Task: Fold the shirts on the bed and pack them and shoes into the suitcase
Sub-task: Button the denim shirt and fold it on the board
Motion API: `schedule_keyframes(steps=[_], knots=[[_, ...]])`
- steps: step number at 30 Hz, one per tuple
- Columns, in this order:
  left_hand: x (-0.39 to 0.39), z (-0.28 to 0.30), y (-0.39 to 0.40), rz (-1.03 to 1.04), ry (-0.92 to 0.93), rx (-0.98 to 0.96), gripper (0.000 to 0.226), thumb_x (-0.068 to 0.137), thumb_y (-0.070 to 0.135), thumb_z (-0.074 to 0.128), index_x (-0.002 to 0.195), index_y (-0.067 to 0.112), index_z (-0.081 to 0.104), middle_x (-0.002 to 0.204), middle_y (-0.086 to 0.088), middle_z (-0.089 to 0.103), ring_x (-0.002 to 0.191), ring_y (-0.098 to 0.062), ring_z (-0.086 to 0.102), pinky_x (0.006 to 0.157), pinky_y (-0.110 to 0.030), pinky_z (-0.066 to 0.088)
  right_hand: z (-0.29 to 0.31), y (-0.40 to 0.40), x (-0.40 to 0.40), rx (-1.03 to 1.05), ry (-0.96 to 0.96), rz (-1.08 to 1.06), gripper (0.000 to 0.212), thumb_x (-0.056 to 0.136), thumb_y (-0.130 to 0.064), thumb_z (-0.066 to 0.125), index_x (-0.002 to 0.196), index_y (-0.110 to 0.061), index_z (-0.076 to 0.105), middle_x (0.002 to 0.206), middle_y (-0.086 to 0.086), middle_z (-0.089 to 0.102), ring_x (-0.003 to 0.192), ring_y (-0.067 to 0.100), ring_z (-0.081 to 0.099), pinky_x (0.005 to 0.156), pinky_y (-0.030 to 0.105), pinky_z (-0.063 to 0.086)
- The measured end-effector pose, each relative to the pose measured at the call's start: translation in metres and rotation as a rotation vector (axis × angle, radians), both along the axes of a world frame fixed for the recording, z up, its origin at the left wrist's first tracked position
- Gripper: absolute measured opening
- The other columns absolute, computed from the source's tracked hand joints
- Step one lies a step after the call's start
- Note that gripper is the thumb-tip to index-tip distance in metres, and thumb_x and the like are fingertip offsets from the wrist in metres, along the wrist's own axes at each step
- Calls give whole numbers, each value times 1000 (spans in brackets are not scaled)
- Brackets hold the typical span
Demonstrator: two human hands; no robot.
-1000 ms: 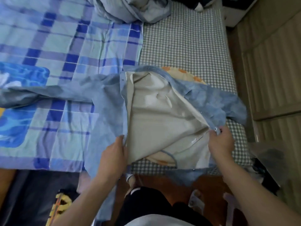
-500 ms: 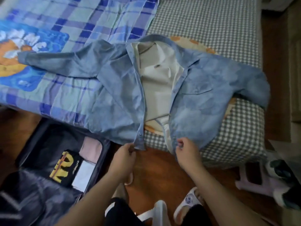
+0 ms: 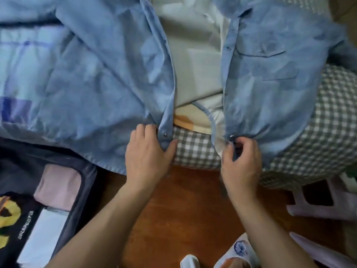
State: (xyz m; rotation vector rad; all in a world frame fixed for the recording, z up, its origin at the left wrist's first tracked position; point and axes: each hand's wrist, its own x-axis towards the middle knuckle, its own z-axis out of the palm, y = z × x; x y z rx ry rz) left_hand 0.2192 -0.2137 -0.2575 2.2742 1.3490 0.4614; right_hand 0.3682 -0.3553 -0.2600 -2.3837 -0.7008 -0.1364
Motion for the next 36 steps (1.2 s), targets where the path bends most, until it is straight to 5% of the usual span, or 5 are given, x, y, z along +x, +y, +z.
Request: schedule_keyframes(steps=[12,18,26,31,36], knots=[[-66,-33,25,-43,-974,-707,37,93,-14,50,113,10,68,98,-8,72,89,-18,68,79,-23,54,20,46,32,745,1189,468,34,110,-21,31,126,-9,59,108,8,76,93,18,73,78,26,58],[-55,-19,-13,-77,-520,-446,25,96,6,61,104,28,71,88,6,74,83,-8,68,75,-22,53,16,19,18,612,996,498,38,107,-9,40,144,-9,49,128,8,68,111,14,68,88,22,54],[-54,12,-28,-54,-375,-521,38,83,-4,55,96,21,80,92,-1,79,95,-19,75,94,-46,58,-12,-14,-45,-593,-89,333,110,81,-78,55,159,-31,-9,149,13,25,138,33,34,105,50,37],[-31,49,-48,99,-368,-329,35,94,12,58,74,40,63,77,11,65,78,-8,60,75,-25,46,-12,-9,-30,-308,-66,334,68,95,-21,56,155,-24,25,134,10,46,120,32,51,96,45,47],[-22,31,-37,163,-238,-137,42,95,42,65,126,14,61,111,-1,64,108,-22,62,90,-35,48,55,-34,6,653,939,235,20,91,-6,70,110,-13,69,98,4,76,86,15,73,71,24,57]])
